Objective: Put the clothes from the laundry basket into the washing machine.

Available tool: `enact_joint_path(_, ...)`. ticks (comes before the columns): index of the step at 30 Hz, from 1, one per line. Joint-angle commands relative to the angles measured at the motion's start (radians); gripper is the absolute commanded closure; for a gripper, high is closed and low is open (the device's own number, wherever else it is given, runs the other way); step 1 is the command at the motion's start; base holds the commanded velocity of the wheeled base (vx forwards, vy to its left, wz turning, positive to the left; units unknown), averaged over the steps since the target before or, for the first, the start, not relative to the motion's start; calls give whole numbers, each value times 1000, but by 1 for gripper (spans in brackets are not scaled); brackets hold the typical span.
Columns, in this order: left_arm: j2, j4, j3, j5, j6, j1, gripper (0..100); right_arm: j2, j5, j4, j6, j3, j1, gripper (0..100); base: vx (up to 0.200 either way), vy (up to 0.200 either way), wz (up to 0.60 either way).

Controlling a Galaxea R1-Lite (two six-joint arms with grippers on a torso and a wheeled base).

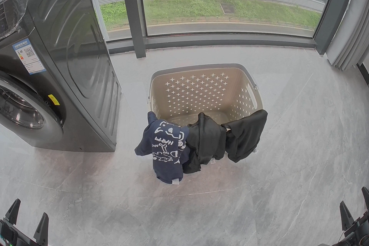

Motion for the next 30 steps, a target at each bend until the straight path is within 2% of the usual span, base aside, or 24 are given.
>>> enact_joint_path(1, -8, 0, 16, 0, -1, 0, 0, -17, 1, 0, 0, 16, 0, 0, 0, 0, 0)
enact_joint_path(19, -8, 0, 16, 0, -2, -1, 0, -17, 1, 0, 0, 16, 0, 0, 0, 0, 0)
enact_joint_path(28, -8, 0, 16, 0, -4, -1, 0, -15, 1, 0, -2, 16, -1, 0, 0, -200, 0)
enact_joint_path(30, -8, 0, 16, 0, -5, -1, 0, -15, 1, 0, -2, 16, -1, 0, 0, 0, 0)
